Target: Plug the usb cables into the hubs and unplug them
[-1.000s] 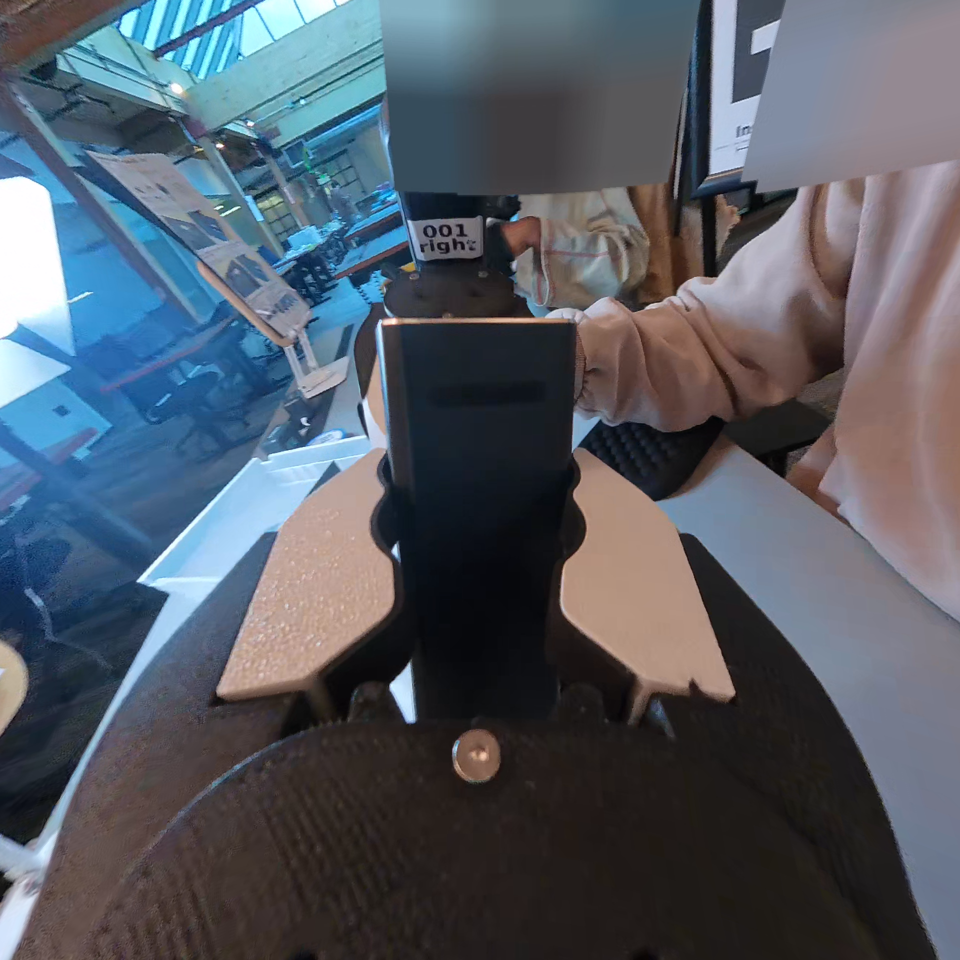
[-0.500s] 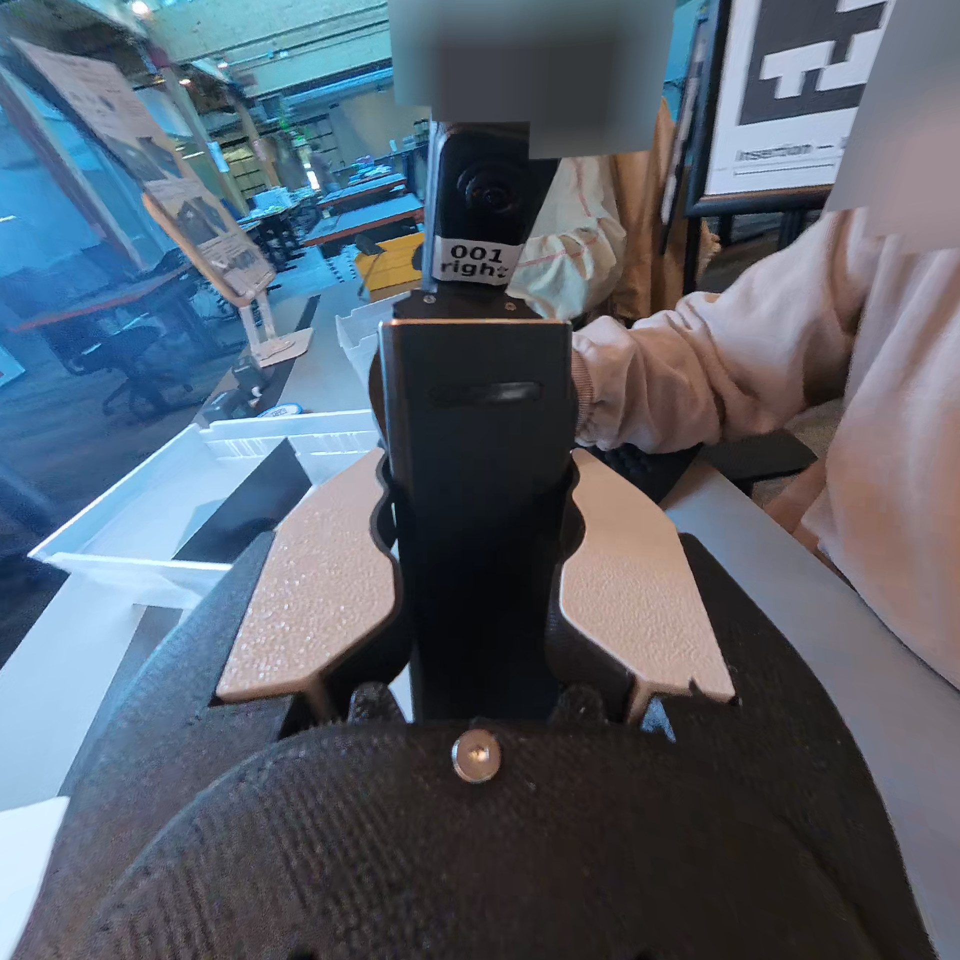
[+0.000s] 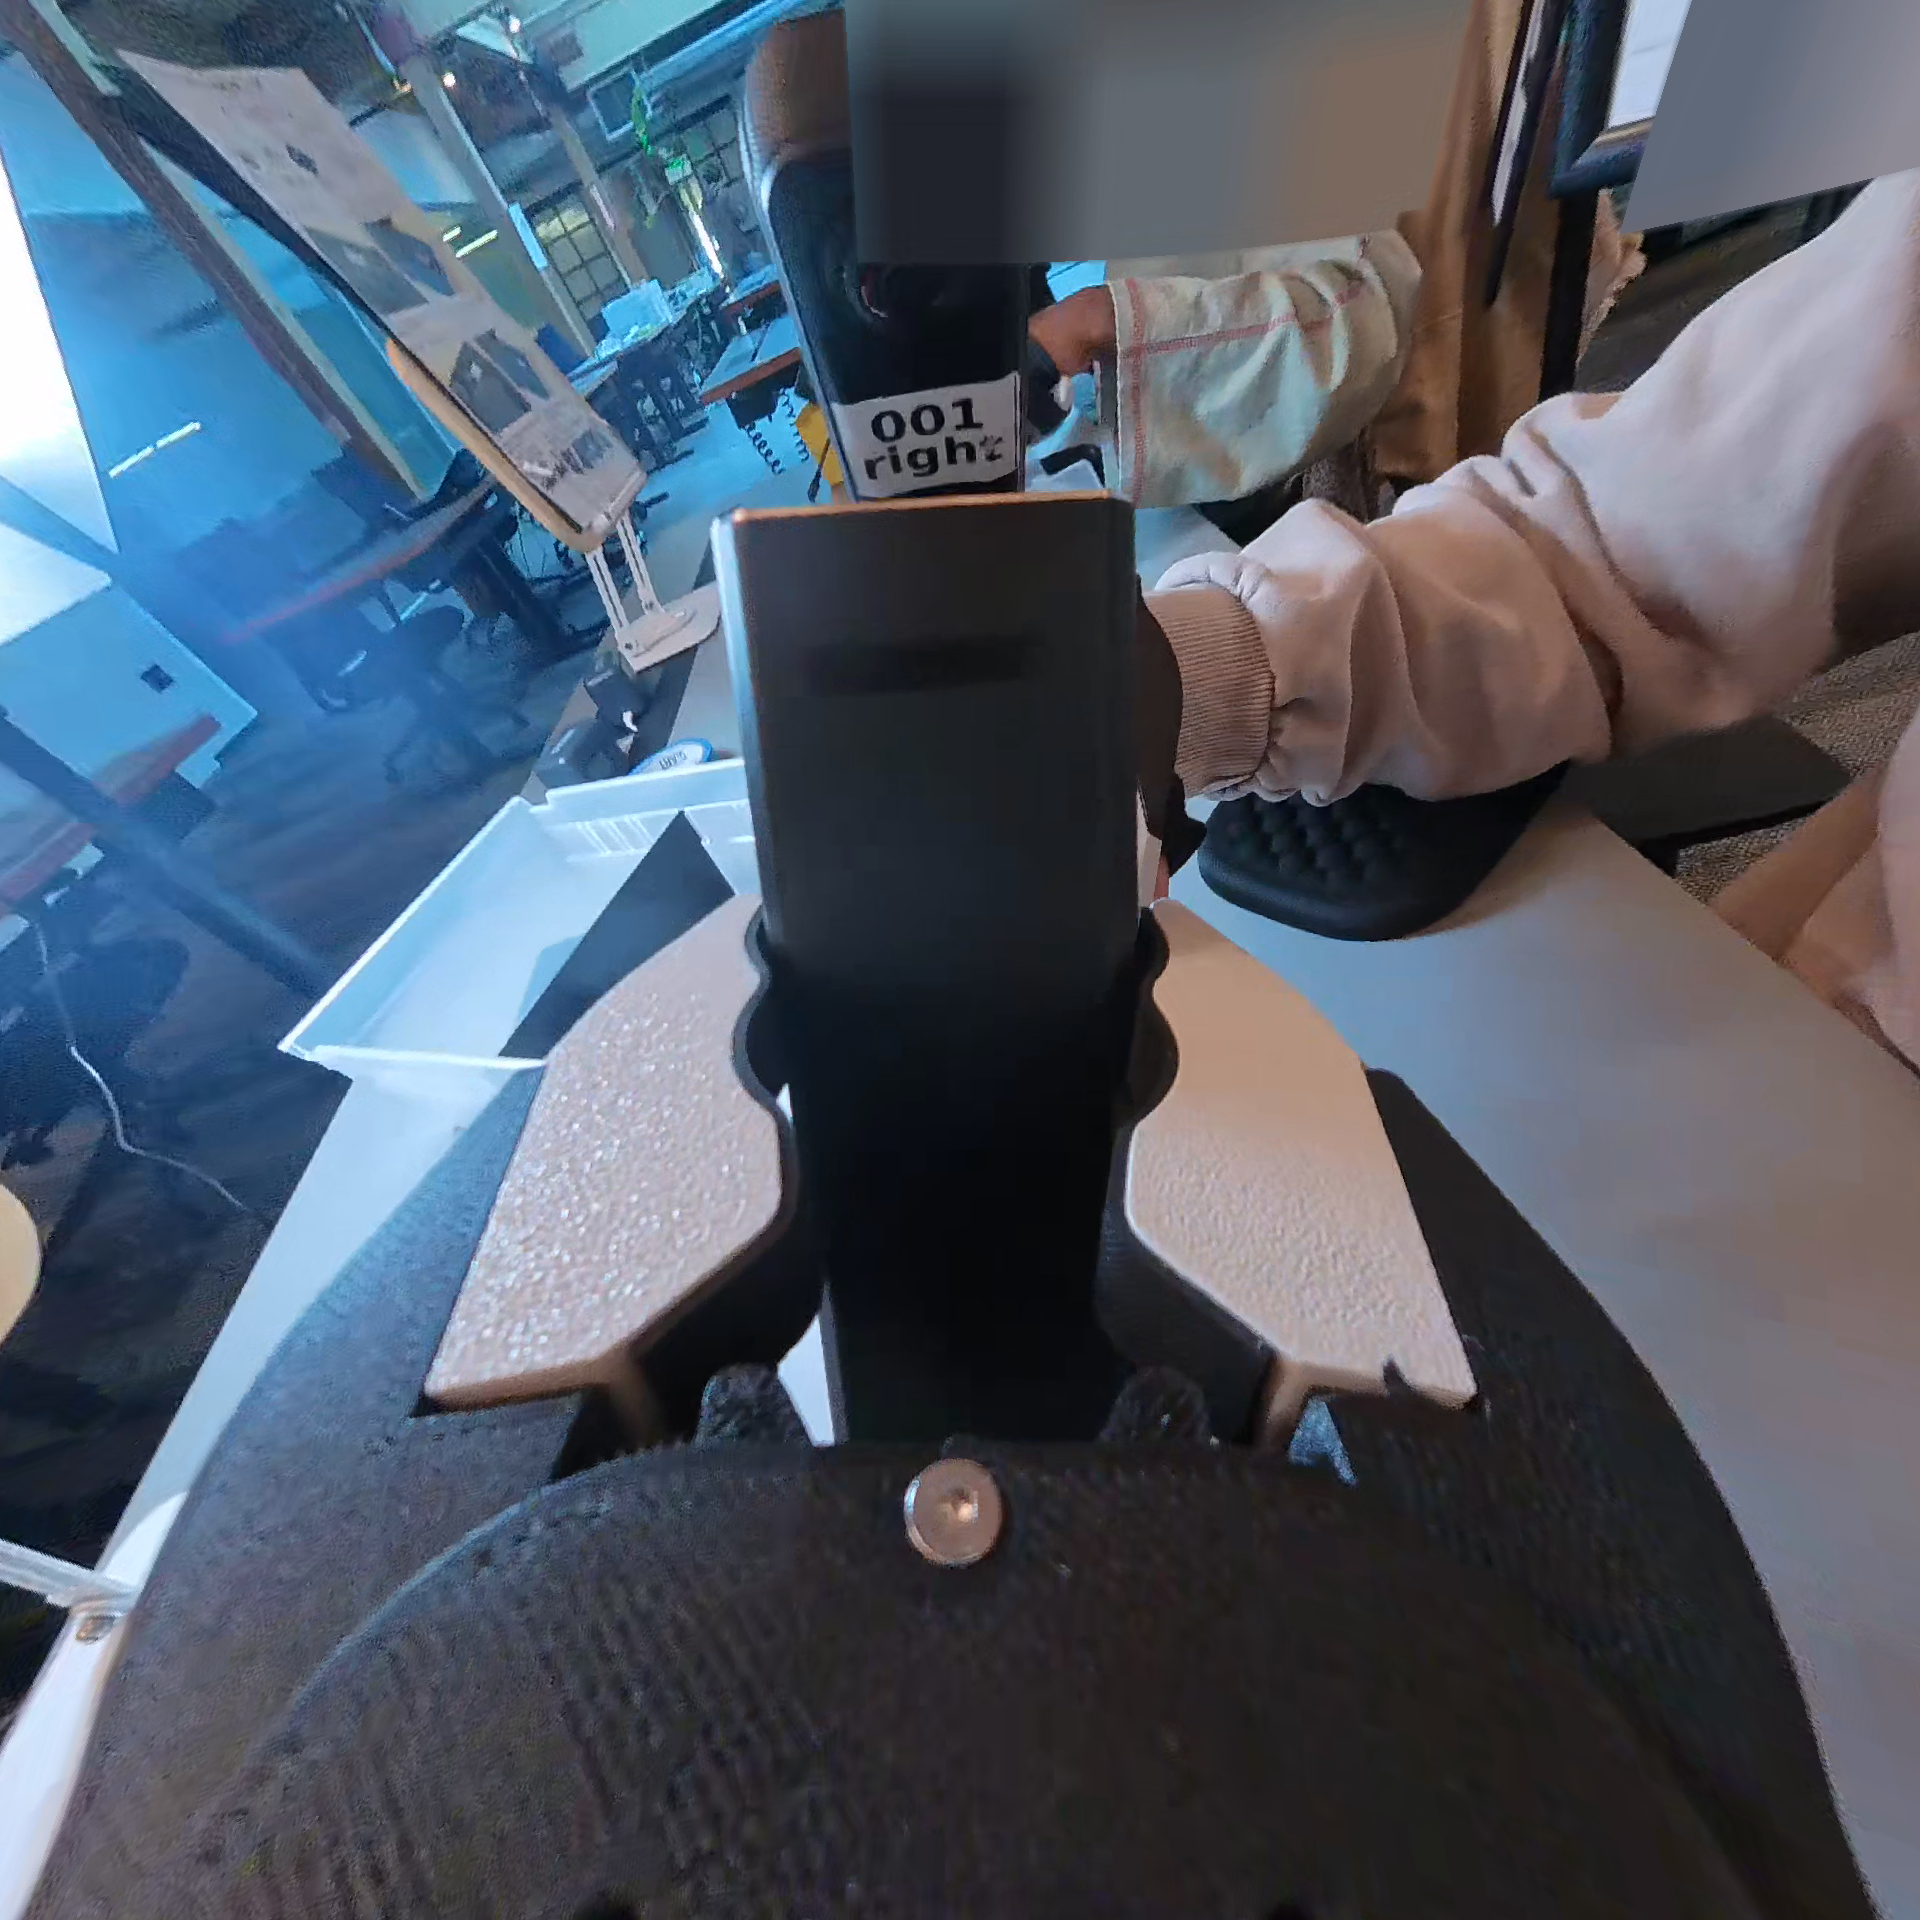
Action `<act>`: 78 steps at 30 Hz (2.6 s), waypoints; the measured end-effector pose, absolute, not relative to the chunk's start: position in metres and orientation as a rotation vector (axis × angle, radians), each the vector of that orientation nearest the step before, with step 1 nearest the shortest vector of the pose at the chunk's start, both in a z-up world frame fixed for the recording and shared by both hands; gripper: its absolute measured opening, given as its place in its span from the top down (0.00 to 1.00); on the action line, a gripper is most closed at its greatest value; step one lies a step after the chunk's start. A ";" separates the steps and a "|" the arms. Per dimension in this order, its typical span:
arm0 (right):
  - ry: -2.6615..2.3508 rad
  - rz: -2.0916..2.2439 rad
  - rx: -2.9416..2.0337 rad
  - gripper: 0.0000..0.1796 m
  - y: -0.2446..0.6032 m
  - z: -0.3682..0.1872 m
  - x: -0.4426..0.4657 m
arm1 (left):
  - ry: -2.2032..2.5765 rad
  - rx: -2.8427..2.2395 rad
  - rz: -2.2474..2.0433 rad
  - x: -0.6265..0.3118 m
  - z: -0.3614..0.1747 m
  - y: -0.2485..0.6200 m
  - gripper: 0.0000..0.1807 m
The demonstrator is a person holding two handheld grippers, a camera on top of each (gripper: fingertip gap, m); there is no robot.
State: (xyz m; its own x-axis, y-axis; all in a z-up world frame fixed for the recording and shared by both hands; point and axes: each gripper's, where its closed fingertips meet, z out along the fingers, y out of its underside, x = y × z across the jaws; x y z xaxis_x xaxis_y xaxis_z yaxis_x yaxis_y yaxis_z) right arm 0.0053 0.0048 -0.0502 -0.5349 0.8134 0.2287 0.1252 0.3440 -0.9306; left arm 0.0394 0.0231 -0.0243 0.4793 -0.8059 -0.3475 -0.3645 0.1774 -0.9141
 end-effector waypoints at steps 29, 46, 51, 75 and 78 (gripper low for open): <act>-1.984 0.995 -0.753 0.91 0.007 -0.052 0.004 | 1.225 -1.481 -0.354 0.018 -0.040 0.017 0.66; -2.017 1.005 -0.767 0.91 0.017 -0.064 -0.001 | 1.257 -1.535 -0.284 0.008 -0.053 0.025 0.66; -2.028 1.028 -0.779 0.91 0.020 -0.068 -0.001 | 1.255 -1.546 -0.272 0.007 -0.057 0.028 0.66; -1.778 1.020 -0.918 0.92 0.100 -0.035 0.037 | 0.971 -1.428 -0.395 -0.044 -0.015 0.025 0.66; -1.655 0.929 -0.995 0.91 0.131 -0.033 0.037 | 0.952 -1.435 -0.302 -0.045 -0.016 0.034 0.66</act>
